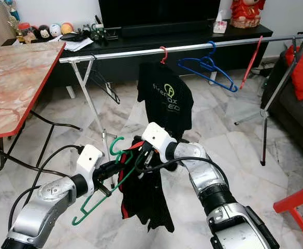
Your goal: Hang hanger
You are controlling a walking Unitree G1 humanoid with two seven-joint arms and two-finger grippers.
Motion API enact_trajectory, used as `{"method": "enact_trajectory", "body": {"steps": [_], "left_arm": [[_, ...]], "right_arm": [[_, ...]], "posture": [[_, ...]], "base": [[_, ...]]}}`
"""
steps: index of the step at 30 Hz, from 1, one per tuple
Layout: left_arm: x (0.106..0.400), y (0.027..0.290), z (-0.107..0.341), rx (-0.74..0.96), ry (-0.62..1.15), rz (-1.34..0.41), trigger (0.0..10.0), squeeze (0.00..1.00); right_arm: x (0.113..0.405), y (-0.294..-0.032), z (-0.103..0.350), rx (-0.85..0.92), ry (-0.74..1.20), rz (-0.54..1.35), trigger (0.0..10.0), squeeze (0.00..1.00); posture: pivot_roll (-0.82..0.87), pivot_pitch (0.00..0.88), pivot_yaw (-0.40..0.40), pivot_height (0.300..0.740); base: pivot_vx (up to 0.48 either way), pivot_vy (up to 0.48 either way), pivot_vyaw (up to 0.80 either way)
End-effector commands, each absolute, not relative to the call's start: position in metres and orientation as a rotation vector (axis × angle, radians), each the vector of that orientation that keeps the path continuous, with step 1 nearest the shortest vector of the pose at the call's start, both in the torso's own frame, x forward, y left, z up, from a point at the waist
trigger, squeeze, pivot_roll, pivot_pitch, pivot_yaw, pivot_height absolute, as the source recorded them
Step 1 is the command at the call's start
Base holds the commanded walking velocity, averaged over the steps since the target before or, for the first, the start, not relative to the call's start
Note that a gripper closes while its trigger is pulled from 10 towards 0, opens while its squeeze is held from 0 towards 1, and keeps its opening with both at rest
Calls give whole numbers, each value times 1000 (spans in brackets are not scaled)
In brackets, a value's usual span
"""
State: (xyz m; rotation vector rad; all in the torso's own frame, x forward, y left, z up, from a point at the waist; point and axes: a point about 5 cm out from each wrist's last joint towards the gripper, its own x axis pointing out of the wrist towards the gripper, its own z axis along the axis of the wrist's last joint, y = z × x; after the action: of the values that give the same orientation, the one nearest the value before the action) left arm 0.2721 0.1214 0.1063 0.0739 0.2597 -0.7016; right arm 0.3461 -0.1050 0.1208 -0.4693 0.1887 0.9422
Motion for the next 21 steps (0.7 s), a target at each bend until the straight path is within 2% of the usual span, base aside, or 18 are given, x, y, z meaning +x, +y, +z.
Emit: {"method": "enact_trajectory", "body": {"steps": [1, 9, 21], "left_arm": [[275, 125, 112, 65, 227, -679, 10000, 0], [272, 120, 109, 65, 246, -723, 10000, 0], [278, 125, 103, 97, 250, -630, 10000, 0]], "right_arm": [[346, -103, 123, -487, 175, 955, 10000, 0], [345, -97, 135, -418, 129, 968, 10000, 0], [338, -97, 129, -426, 166, 1017, 10000, 0]], "posture": [[-43, 15, 58, 740], [-48, 13, 61, 740], [-38, 5, 46, 740]], "base": [[0, 0, 0], [0, 0, 0], [0, 0, 0]]}}
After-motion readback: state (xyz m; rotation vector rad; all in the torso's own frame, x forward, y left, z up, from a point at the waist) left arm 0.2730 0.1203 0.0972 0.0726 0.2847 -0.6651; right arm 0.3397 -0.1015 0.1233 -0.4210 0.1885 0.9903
